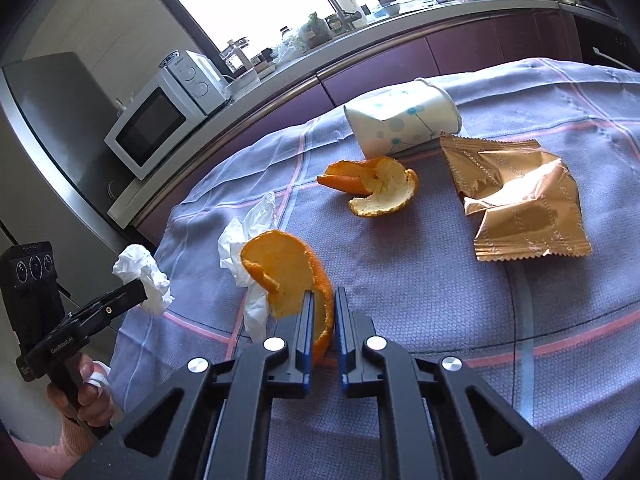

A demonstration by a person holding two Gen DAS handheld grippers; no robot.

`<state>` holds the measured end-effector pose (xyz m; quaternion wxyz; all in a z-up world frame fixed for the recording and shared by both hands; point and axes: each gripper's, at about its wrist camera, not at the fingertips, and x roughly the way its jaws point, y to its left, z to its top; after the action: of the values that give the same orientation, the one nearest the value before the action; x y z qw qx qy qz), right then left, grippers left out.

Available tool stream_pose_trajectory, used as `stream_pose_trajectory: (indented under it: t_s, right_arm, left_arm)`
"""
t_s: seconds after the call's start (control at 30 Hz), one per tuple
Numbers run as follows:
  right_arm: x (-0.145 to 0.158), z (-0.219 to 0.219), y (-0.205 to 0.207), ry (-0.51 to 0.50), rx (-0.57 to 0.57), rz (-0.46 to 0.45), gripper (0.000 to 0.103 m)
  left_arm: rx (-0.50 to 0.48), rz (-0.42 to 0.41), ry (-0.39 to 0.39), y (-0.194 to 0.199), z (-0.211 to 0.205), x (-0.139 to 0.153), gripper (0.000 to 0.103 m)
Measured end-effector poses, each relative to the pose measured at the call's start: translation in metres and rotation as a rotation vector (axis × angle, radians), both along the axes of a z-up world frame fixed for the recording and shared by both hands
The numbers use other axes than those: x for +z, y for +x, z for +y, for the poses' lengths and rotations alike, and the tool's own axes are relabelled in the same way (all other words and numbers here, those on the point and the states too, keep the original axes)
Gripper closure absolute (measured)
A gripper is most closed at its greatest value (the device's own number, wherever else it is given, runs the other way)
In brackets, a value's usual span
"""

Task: Collect trash
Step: 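Close the left tool on the white tissue while the right tool grasps the orange peel, then carry the tissue with the left tool while the right tool carries the orange peel to the bin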

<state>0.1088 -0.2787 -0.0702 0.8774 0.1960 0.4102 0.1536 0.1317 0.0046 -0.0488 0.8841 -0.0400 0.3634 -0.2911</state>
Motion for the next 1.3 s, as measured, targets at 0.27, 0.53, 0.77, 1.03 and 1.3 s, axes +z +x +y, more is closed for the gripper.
stream_pose_trajectory:
  t_s: [0.27,0.53,0.77,1.03,1.3]
  right_arm:
    - [0.017,-0.005,-0.012,-0.002,-0.027,-0.069,0.098]
    - [0.049,0.018,-0.022,-0.011,0.054,-0.166,0.098]
    - [0.064,0.067,-0.011,-0.001,0.186,-0.202,0.098]
    - [0.067,0.127,0.005,0.018,0.331,-0.197,0.098]
    - [0.071,0.185,0.020,0.019,0.460,-0.198,0.098]
  left_arm:
    - [0.018,-0.011,-0.003,-0.009,0.013,0.002,0.087]
    - [0.060,-0.033,-0.014,-0.023,0.040,0.008,0.087]
    - [0.121,-0.049,-0.019,-0.034,0.067,0.016,0.087]
    - [0.209,-0.067,-0.007,-0.045,0.102,0.024,0.087]
    - [0.318,-0.076,0.008,-0.055,0.147,0.028,0.087]
